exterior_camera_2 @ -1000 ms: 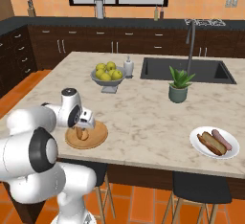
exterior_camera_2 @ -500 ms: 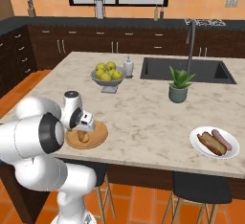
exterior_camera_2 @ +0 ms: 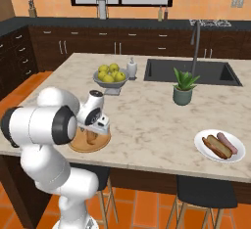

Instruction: Place one bun and one sausage from the bowl on each plate.

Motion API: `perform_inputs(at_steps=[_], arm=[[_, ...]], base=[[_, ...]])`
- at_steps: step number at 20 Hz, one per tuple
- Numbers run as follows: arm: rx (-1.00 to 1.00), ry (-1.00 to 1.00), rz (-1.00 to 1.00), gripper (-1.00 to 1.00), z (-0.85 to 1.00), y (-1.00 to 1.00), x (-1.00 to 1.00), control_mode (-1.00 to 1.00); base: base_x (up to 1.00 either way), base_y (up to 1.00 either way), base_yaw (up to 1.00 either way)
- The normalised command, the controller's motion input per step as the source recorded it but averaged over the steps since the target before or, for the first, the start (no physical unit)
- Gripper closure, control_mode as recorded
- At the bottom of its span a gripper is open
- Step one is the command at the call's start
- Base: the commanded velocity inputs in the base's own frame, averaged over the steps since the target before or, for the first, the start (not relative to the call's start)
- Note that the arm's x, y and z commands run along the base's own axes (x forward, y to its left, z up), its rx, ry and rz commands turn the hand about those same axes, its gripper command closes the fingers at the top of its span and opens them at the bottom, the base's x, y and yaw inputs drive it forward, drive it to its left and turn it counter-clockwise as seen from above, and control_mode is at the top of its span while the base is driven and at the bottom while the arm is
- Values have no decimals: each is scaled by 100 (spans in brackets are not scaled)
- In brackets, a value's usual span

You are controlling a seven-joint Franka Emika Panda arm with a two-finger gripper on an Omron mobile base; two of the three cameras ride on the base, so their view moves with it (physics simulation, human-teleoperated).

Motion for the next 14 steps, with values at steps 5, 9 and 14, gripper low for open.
perform_inputs(at_steps=[5, 9, 14], arm=[[1, -10, 0, -100, -95, -90, 15, -100], [-12, -25, 0, -100, -47, -9, -5, -100], [-6, -8, 0, -100, 30, 26, -55, -100]], base=[[0, 0, 0], [0, 0, 0], [0, 0, 0]])
